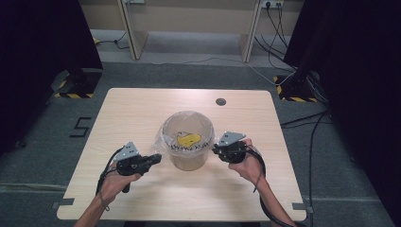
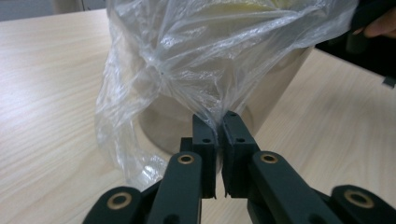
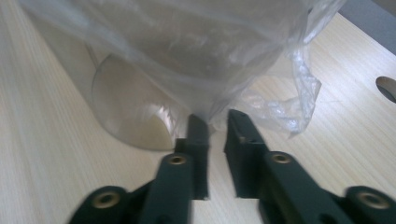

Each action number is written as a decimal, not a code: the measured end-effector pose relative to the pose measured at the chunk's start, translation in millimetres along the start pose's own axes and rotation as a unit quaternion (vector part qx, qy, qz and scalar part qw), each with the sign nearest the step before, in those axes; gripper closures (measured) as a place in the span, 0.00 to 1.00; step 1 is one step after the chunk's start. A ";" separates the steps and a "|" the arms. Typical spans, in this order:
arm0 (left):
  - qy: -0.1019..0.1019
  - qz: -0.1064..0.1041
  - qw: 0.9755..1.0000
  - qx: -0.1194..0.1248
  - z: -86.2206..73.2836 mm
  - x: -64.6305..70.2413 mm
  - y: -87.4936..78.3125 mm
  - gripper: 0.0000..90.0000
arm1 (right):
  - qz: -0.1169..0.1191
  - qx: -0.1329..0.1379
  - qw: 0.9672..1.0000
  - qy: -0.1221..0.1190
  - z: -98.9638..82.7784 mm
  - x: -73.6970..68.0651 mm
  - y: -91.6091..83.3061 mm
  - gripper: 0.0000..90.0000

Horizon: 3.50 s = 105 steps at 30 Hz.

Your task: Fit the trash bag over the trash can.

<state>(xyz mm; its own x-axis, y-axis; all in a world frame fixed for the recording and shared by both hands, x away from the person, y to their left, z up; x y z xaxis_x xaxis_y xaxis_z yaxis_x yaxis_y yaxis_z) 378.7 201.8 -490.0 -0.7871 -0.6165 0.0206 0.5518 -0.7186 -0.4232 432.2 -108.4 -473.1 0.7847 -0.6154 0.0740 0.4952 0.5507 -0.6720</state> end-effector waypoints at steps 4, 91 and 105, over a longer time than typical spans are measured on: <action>0.004 -0.004 1.000 -0.012 -7.8 -2.2 4.8 0.97 | -0.002 0.001 1.000 -0.004 -5.4 -4.3 -5.6 1.00; -0.030 0.068 0.995 -0.065 -45.4 -10.2 2.1 0.39 | -0.008 0.017 0.991 0.131 98.2 -7.8 -31.1 0.30; -0.029 0.065 0.995 -0.072 -47.8 -8.9 3.2 0.39 | 0.030 -0.014 0.995 0.097 120.4 -61.4 7.1 0.35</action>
<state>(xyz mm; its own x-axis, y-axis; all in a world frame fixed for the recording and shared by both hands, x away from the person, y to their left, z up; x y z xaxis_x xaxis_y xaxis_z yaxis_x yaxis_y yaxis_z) 374.3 220.4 -534.9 -0.6915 -0.7224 0.0081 0.5998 -0.5804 -0.5507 432.3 1.2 -393.7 0.7243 -0.6807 -0.1097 0.4366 0.5760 -0.6911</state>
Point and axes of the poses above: each handheld gripper's, and its own axes: y roughly forward along the jaws, z roughly out of its top, x roughly to its right, the point moved 4 cm from there along y, roughly forward along the jaws, and after that the axes turned 9 degrees about y, right-handed, at the moved point
